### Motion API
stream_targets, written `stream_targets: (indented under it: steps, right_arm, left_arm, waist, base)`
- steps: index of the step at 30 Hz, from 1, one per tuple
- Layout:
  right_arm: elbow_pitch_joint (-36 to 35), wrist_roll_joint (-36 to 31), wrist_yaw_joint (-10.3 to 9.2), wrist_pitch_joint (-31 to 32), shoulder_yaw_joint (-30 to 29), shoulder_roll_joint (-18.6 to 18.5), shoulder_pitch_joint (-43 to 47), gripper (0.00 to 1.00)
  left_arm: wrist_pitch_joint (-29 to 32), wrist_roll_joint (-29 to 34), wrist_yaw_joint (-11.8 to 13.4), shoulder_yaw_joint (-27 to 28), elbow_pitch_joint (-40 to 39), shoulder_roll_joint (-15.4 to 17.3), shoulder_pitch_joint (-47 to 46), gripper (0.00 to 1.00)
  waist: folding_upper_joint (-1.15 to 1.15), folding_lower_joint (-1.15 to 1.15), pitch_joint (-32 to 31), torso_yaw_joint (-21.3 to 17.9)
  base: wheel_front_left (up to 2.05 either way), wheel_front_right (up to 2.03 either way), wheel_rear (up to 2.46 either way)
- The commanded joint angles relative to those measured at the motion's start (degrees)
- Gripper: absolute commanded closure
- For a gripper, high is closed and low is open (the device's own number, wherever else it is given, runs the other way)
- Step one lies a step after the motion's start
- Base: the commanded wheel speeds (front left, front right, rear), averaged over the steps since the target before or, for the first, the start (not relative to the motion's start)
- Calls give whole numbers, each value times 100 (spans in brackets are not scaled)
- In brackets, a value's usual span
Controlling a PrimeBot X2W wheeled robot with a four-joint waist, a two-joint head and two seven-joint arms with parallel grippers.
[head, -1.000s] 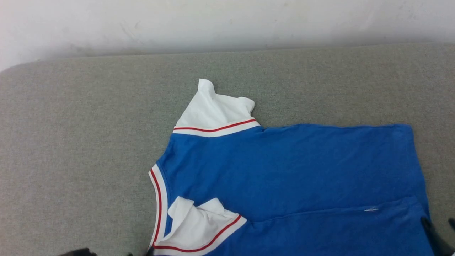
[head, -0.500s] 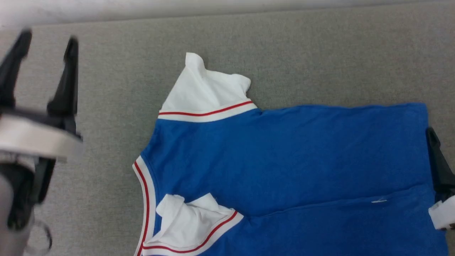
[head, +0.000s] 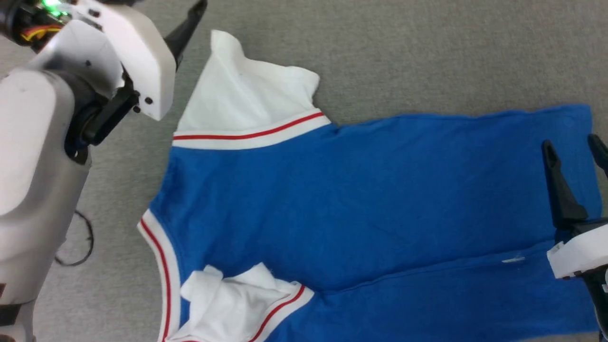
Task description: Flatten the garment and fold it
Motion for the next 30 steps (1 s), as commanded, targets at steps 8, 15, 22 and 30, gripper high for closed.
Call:
stream_targets:
  steps: [8,15,22,30]
  right_arm:
    - [124,10,-5,-89,7,-31,-95,0]
    - [136,42,-5,-85,23,-68,-109,0]
    - [45,52,-5,93,6,-358,-252,0]
    - [107,465,-5,742,-76,-884,-1171,0]
  left_arm:
    - [707,-471,-121,-436,343,228,-130,0]
    - [1077,-608,-130,-743,635,413,129,91]
    - [929,-1110,-137,-880,382,482,247,100]
    - [276,-1039,-114,-679,376,501,247,100]
  waist:
    - [0,-2,293,-389]
    - [0,-2,337,-510]
    - [0,-2,182,-440]
    - [0,-2,88,-259]
  base:
    - [0,0,0]
    - [0,0,0]
    - [0,0,0]
    - [0,0,0]
